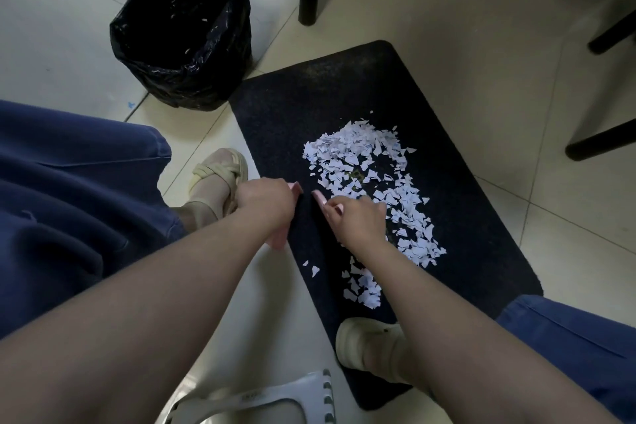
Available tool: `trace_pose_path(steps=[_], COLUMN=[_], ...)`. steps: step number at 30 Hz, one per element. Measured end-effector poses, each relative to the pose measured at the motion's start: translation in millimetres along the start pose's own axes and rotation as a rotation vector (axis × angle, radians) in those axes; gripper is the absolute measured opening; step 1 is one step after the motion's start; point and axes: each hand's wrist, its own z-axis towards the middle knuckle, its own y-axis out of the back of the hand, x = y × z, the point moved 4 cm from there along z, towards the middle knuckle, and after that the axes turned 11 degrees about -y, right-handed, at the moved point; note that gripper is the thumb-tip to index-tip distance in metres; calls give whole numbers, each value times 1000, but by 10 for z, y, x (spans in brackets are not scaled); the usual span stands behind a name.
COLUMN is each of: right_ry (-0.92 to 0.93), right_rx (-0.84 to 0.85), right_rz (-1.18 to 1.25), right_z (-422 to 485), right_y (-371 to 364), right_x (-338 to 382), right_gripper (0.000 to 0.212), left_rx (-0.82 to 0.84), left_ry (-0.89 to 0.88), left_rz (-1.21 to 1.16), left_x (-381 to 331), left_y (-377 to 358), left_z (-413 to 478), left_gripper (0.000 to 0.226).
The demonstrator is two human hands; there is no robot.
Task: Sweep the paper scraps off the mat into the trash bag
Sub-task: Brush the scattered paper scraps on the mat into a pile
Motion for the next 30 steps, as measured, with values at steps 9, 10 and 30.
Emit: trace_pose_path(steps=[9,10,30], right_ry=[38,58,83], right_rx=[562,596,152], right_rz=[74,51,-165], right_z=[-220,-283,-340], right_y=[-331,-403,-212], right_x=[30,23,-187], right_gripper=[16,13,45], left_rx=[-15,-16,-9], left_ry=[43,48,3], left_rz=[-54,-56,40], left_x=[-27,-13,-175], left_y=[17,9,39], left_z=[-13,-13,-121], left_gripper=[32,32,39])
